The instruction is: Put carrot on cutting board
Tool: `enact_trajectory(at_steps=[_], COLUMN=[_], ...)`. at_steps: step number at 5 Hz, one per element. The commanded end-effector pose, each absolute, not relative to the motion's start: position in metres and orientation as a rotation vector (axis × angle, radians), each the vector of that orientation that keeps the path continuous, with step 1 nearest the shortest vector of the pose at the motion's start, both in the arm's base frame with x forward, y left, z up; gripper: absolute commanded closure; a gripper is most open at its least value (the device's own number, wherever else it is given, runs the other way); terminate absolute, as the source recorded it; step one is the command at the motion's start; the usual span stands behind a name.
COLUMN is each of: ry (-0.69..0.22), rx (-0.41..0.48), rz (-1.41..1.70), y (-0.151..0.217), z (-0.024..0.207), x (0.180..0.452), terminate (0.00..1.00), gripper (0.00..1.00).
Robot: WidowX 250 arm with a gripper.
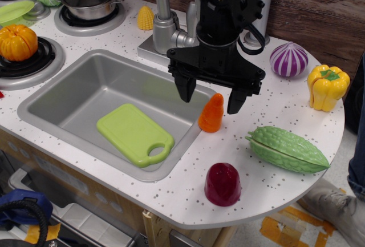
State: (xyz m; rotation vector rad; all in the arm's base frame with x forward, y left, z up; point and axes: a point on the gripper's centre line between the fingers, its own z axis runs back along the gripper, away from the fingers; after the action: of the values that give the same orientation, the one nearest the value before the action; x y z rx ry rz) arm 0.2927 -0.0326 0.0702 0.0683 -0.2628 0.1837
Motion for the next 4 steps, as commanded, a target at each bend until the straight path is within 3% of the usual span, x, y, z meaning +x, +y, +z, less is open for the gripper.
enact_trajectory(at_steps=[1,4], ry=[-0.339,-0.390], rx=[0.043,0.013], rz=[0.177,0.130], y=[-0.032,-0.026], z=[0.073,0.045], x=[0.311,0.333], terminate=[0.00,0.00], gripper=[0.00,0.00])
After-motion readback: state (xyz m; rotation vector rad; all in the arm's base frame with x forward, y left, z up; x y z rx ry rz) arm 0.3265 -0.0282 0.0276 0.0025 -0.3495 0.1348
